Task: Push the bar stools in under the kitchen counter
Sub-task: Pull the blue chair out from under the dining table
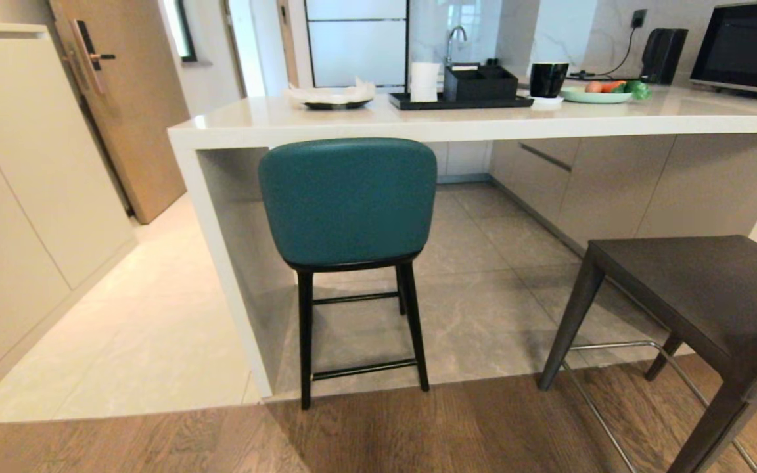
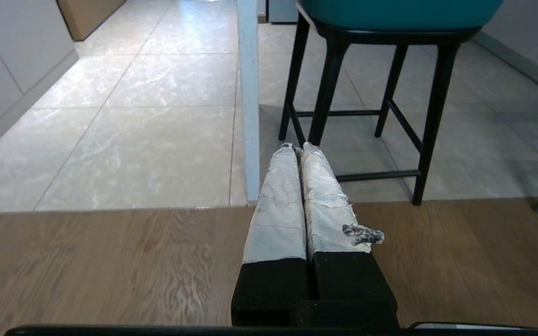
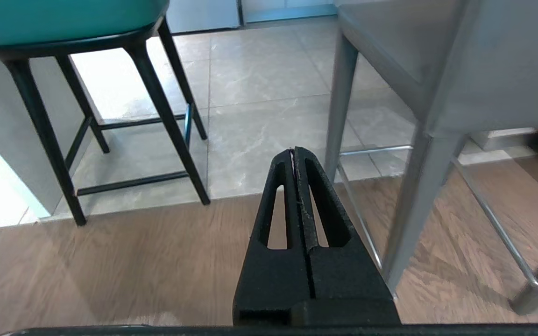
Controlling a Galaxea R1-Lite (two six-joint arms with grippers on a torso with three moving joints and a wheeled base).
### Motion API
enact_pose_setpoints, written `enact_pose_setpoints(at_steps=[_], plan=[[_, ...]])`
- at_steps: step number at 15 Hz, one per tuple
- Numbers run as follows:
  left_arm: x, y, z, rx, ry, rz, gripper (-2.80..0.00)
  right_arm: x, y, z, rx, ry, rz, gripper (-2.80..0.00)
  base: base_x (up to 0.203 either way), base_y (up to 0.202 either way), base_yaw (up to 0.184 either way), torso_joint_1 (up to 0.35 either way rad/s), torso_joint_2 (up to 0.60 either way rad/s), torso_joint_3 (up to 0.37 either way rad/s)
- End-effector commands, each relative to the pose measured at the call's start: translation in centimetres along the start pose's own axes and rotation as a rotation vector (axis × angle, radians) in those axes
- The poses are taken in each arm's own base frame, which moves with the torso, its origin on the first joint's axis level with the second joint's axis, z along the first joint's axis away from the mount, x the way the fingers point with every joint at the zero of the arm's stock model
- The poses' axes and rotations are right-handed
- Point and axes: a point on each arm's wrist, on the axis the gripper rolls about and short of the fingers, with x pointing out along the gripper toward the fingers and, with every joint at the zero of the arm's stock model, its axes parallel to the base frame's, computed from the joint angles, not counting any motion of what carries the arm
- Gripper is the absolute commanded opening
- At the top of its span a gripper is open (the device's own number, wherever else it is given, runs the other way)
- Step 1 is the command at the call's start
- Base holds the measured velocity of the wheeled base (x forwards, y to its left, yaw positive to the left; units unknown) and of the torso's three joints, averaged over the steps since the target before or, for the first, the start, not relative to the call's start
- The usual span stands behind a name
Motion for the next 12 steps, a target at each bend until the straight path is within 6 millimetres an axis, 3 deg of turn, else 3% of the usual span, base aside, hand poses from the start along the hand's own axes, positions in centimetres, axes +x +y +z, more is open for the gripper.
enact_pose_setpoints(at_steps=[1,12], plan=[[0.0,0.0,0.0,0.0,0.0,0.0,-2.8,0.01,0.0,-0.04,0.0,0.002,0.0,-2.8,0.164,0.0,0.0,0.007,-0.01,0.007],[0.01,0.0,0.0,0.0,0.001,-0.001,-2.8,0.01,0.0,-0.04,0.0,0.002,0.0,-2.8,0.194,0.0,0.001,0.003,0.0,0.001]])
